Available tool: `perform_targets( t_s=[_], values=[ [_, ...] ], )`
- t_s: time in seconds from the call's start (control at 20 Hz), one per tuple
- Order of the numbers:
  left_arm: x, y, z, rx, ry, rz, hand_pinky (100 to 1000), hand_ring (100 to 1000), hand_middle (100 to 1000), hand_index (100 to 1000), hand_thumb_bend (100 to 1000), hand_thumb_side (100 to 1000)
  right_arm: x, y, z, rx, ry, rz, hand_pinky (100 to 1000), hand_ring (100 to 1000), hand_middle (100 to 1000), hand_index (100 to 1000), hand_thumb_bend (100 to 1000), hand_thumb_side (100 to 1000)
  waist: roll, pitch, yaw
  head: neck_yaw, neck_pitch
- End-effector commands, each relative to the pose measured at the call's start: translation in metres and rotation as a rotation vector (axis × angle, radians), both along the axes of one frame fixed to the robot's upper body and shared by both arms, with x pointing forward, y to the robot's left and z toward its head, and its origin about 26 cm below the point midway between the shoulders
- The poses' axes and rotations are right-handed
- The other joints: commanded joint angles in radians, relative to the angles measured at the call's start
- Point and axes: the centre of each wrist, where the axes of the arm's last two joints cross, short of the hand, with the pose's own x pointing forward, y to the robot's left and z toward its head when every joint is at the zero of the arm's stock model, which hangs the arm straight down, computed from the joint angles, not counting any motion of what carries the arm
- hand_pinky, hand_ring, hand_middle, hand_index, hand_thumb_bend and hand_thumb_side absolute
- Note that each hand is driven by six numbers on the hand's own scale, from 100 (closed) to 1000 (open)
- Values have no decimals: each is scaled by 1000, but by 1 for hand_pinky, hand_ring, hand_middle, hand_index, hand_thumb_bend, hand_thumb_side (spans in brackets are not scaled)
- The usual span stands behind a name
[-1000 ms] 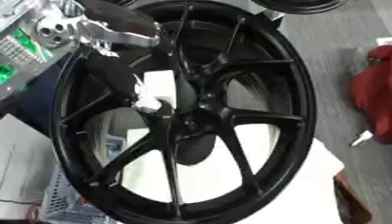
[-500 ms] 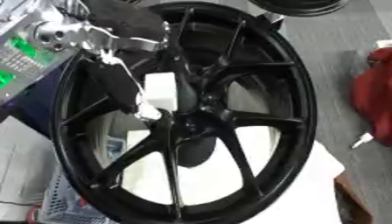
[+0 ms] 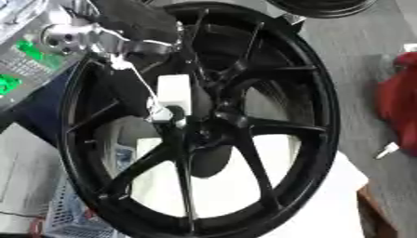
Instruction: Pull the pin out of the wheel hub.
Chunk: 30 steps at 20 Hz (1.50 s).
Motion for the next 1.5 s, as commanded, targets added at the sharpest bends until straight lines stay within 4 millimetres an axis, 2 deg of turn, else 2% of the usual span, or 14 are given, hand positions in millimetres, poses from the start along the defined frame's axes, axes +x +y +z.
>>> perform_targets(
  t_s=[0.05, 0.1, 0.3, 0.6, 0.9, 1.05, 1.25, 1.4, 1.5],
  values=[
    [-2, 4, 5, 4, -9, 14, 688, 547, 414, 545, 182, 318, -3, -1, 7, 5, -31, -6, 801, 705, 639, 845, 100, 552, -5, -16, 1, 5, -10],
    [-2, 4, 4, 6, -5, 14, 666, 515, 365, 492, 148, 225, -3, -1, 7, 7, -31, -7, 801, 706, 639, 845, 100, 553, -5, -16, 1, 6, -10],
    [-3, 4, 5, 2, 0, 17, 656, 490, 314, 435, 135, 162, -3, -1, 7, 6, -31, -7, 802, 705, 638, 844, 100, 551, -6, -18, 3, 7, -8],
    [-18, 12, 16, -35, 0, -5, 661, 459, 257, 398, 100, 174, -3, -2, 7, 3, -26, -10, 802, 707, 640, 844, 100, 550, -9, -22, 8, 8, -3],
    [-50, 29, 49, -174, -19, -40, 660, 425, 225, 373, 100, 197, -4, -2, 7, 5, -25, -13, 803, 707, 640, 844, 100, 551, -9, -24, 14, 3, -8],
    [-59, 41, 65, -293, -27, -40, 660, 404, 212, 374, 100, 229, -4, -3, 7, 6, -26, -18, 803, 707, 640, 844, 100, 551, -10, -25, 17, 1, -7],
    [-66, 64, 85, -479, -49, -31, 661, 391, 206, 375, 100, 254, -4, -4, 7, 4, -25, -27, 803, 707, 640, 844, 100, 549, -12, -25, 22, -5, 0],
    [-67, 69, 88, -514, -46, -28, 669, 382, 200, 383, 100, 275, -4, -5, 7, 2, -25, -30, 804, 708, 641, 844, 100, 545, -12, -26, 23, -8, 1],
    [-60, 83, 89, -552, -63, 52, 669, 382, 201, 385, 100, 277, -6, -12, 6, -7, -23, -65, 804, 709, 642, 843, 100, 543, -16, -31, 47, -36, 9]
  ],
)
